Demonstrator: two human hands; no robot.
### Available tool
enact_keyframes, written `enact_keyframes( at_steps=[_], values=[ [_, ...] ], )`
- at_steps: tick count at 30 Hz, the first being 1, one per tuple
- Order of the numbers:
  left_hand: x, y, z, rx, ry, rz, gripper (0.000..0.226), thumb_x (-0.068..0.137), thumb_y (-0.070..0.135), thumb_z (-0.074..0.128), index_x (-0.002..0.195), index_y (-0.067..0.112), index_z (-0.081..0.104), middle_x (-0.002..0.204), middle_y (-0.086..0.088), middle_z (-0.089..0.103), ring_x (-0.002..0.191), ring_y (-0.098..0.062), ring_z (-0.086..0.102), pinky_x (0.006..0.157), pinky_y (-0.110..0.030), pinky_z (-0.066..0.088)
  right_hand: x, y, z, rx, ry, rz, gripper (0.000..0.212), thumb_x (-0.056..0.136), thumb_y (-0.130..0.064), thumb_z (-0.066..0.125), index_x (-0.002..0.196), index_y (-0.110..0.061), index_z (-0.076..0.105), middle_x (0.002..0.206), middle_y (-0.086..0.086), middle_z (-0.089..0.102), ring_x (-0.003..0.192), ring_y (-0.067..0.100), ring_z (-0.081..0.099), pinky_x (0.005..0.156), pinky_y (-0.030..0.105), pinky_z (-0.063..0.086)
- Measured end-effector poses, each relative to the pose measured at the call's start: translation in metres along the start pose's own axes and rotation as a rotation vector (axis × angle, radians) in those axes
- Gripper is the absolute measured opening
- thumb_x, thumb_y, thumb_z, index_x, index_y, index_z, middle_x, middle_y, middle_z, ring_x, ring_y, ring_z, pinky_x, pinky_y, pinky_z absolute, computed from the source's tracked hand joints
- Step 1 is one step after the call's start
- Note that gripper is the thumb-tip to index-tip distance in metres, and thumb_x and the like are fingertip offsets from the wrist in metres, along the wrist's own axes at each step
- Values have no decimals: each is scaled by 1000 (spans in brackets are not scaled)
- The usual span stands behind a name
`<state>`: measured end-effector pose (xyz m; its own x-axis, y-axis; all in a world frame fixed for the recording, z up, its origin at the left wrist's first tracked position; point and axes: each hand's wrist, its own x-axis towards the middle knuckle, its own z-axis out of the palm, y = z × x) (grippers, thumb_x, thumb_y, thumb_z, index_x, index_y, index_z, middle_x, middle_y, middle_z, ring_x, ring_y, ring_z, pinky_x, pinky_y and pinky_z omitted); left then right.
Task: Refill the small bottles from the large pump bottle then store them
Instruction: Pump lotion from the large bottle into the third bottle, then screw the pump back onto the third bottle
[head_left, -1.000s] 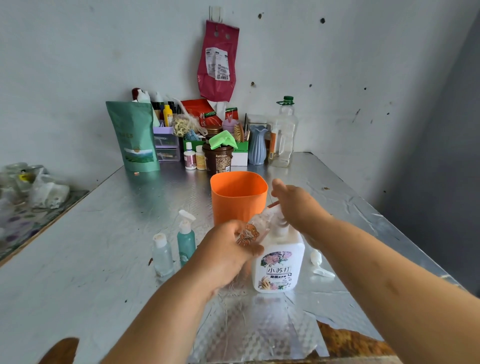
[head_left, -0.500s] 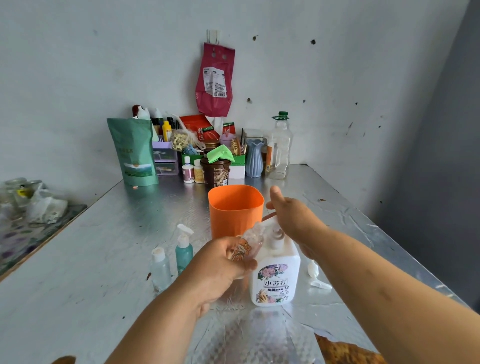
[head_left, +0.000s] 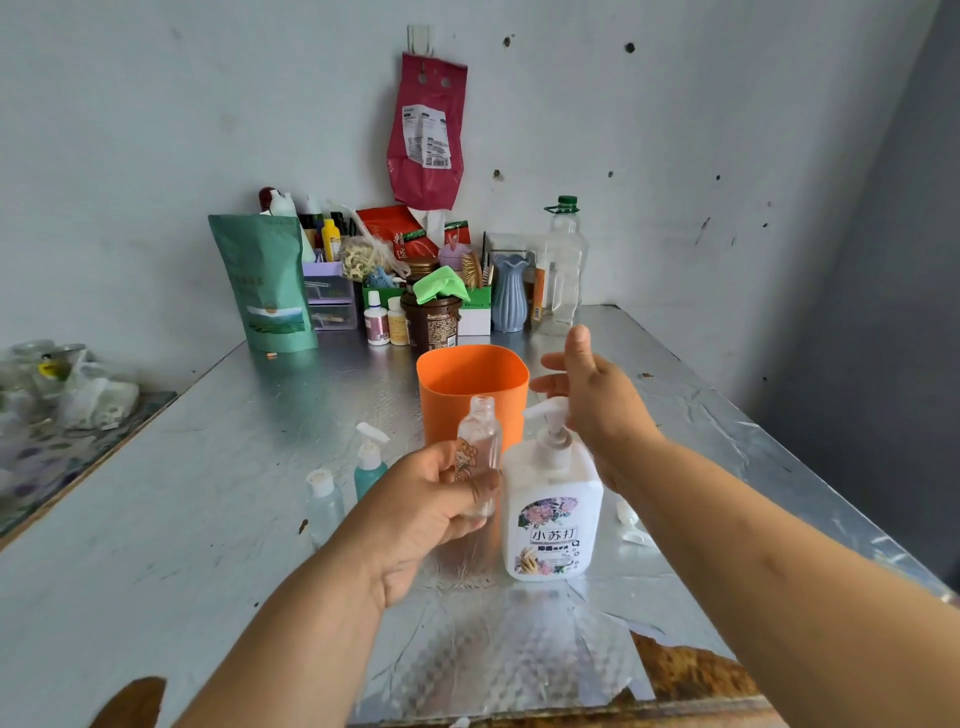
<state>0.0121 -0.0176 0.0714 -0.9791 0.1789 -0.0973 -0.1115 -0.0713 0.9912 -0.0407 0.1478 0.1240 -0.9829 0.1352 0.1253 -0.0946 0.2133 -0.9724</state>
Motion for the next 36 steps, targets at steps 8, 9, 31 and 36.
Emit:
enact_keyframes(
  at_steps=[8, 9, 31, 36],
  values=[
    [-4, -9, -3, -44, 44, 44, 35, 74, 19, 74, 107, 20, 65, 99, 3, 76, 95, -13, 71, 93, -33, 52, -11, 16, -8, 87, -24, -67, 63, 88, -66, 28, 117, -19, 59, 108, -1, 67, 105, 15, 60, 92, 34, 46],
    [-4, -11, -4, -37, 50, 54, 32, 75, 18, 74, 106, 20, 65, 95, 6, 76, 93, -11, 71, 92, -32, 52, -15, 20, -10, 92, -26, -72, 63, 84, -68, 30, 114, -22, 59, 108, -4, 66, 104, 12, 60, 92, 32, 45],
    [0, -83, -1, 316, 258, 31, 37, 75, 24, 82, 109, 30, 68, 95, 17, 74, 93, -4, 67, 72, -18, 47, -47, 69, -28, -69, -68, 31, 69, 57, -27, 90, 112, -26, 47, 101, -7, 62, 85, 7, 63, 59, 16, 50],
    [4, -84, -2, 413, 270, 62, 42, 80, 29, 78, 119, 33, 63, 99, 17, 70, 93, -4, 64, 74, -21, 47, -30, 50, -40, 10, 158, -29, 63, 61, -27, 88, 109, -24, 46, 93, -14, 58, 77, -2, 58, 52, 11, 44]
  ],
)
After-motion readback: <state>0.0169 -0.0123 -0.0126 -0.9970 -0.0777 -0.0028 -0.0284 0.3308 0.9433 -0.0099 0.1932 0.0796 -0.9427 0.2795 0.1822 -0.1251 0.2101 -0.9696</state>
